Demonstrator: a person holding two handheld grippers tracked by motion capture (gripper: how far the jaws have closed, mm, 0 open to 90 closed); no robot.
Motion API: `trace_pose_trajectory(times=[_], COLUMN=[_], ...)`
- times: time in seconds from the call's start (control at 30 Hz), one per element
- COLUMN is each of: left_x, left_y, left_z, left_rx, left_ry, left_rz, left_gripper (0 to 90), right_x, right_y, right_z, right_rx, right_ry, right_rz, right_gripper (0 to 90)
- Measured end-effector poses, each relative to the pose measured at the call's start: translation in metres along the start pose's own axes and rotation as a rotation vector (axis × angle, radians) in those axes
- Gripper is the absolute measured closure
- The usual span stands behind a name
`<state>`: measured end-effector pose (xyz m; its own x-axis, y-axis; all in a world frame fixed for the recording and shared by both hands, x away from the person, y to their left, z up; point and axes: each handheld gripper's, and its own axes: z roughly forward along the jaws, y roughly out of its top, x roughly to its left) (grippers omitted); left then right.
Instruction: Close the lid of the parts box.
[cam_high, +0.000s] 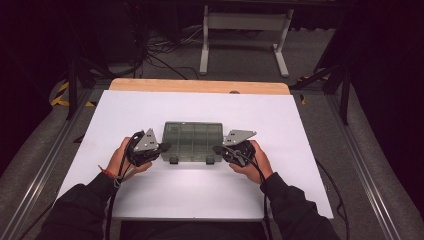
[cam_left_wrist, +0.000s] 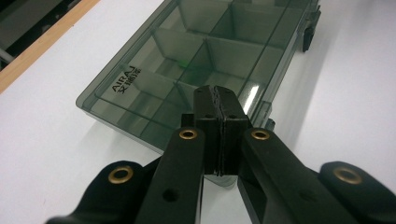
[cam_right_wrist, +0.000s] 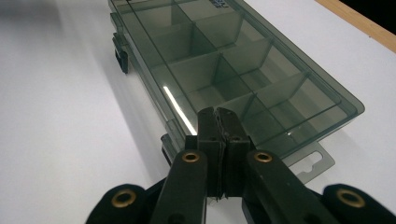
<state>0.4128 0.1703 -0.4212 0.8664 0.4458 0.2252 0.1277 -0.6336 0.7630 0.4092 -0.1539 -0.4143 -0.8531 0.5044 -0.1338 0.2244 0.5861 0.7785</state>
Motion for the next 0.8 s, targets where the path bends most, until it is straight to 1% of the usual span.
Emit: trace_pose_trajectory(times=[0.13,0.2,0.3,0.47,0.6,0.73,0.77,0.8], left_x=[0.0,-0.001,-0.001,-0.004,-0.003,-0.001,0.0,0.001], left_y=[0.0,0.0,-0.001,-0.002,-0.005,-0.007,-0.01,-0.01], left_z=[0.002,0.002,0.003,0.008,0.009,0.007,0.006,0.006], left_rx=[-0.006,-0.007,0.003,0.018,0.009,0.01,0.001,0.0], left_ry=[0.0,0.002,-0.001,-0.008,-0.008,-0.002,-0.01,-0.009], left_rz=[-0.007,-0.008,-0.005,0.002,-0.016,-0.031,-0.049,-0.046], left_gripper=[88.8,88.6,88.0,88.6,89.8,89.9,89.9,89.9], right_x=[0.002,0.003,0.005,0.006,0.008,0.009,0.009,0.01], right_y=[0.0,0.0,-0.001,-0.002,-0.001,-0.002,-0.003,-0.003], right_z=[0.001,0.002,0.005,0.006,0.007,0.006,0.006,0.005], right_rx=[-0.009,-0.008,0.005,0.0,-0.001,-0.004,-0.003,-0.003], right_ry=[0.004,0.001,0.0,0.008,0.003,-0.005,-0.007,-0.01], right_rz=[0.005,-0.002,-0.011,-0.008,-0.017,-0.021,-0.023,-0.027], right_gripper=[89.7,89.8,89.8,89.8,89.8,89.7,89.7,89.7])
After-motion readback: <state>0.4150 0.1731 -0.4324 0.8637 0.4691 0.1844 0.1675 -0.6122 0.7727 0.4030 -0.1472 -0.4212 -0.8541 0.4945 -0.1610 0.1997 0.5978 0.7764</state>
